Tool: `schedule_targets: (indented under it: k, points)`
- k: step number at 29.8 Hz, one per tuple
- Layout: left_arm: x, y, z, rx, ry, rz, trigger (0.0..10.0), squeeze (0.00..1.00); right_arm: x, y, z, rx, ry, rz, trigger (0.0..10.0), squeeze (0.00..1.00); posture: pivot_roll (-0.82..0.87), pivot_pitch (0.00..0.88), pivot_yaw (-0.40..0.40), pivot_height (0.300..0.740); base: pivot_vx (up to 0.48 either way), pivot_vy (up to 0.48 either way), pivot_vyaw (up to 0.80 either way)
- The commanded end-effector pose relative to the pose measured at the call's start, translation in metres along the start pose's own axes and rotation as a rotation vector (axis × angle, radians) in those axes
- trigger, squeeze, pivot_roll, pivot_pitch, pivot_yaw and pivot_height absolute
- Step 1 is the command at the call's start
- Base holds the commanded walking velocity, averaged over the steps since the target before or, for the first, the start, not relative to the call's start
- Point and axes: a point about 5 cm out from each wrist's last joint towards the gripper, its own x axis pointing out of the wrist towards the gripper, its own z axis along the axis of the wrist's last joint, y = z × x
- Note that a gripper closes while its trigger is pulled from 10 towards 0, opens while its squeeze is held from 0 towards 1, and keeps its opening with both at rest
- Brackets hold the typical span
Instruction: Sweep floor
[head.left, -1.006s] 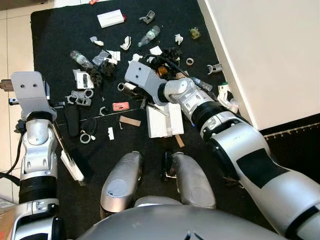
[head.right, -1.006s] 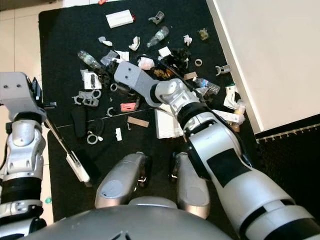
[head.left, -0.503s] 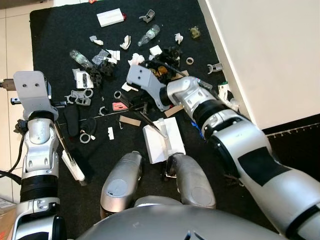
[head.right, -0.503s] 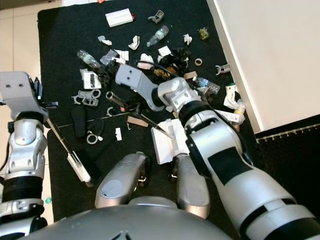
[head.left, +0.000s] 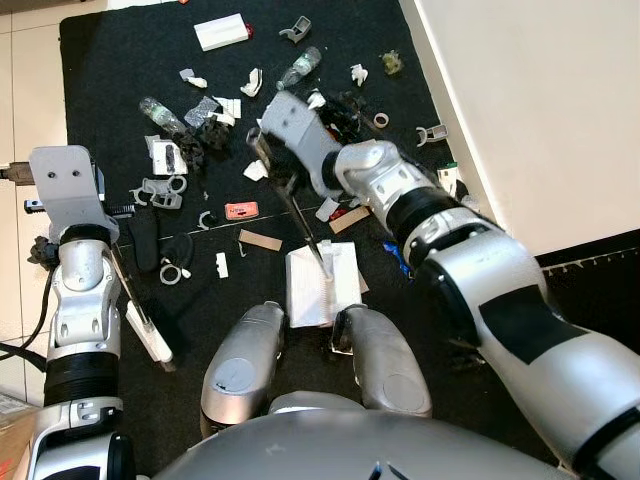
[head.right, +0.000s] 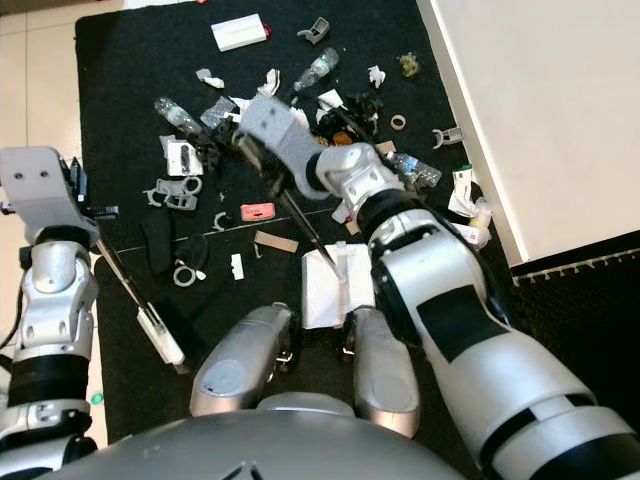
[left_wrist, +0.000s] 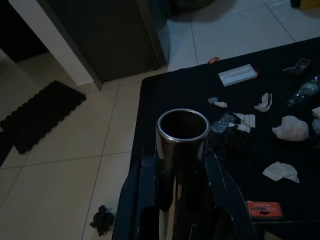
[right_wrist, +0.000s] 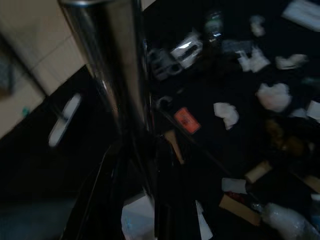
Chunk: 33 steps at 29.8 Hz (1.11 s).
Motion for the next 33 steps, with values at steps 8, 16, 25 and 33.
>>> schedule_targets:
  k: [8, 16, 25, 33]
  points:
    - [0.000, -0.002, -0.001, 0.020, -0.003, 0.006, 10.0, 0.00, -0.014, -0.024, 0.029, 0.002, -0.152, -0.106, 10.0, 0.00, 0.18, 0.139, -0.040, 0.740, 0.000, 0.000, 0.00]
    - [0.000, -0.001, -0.002, 0.023, -0.002, 0.005, 10.0, 0.00, -0.022, -0.030, 0.025, -0.199, -0.143, -0.085, 10.0, 0.00, 0.18, 0.135, -0.038, 0.740, 0.000, 0.000, 0.00]
    - [0.000, 0.000, -0.001, 0.027, -0.003, 0.002, 10.0, 0.00, -0.037, -0.044, 0.026, -0.309, -0.067, -0.044, 10.0, 0.00, 0.19, 0.133, -0.034, 0.740, 0.000, 0.000, 0.00]
    - [-0.002, 0.002, -0.003, 0.032, 0.001, 0.006, 10.0, 0.00, -0.045, -0.053, 0.018, -0.357, 0.032, -0.023, 10.0, 0.00, 0.20, 0.134, -0.037, 0.740, 0.000, 0.000, 0.00]
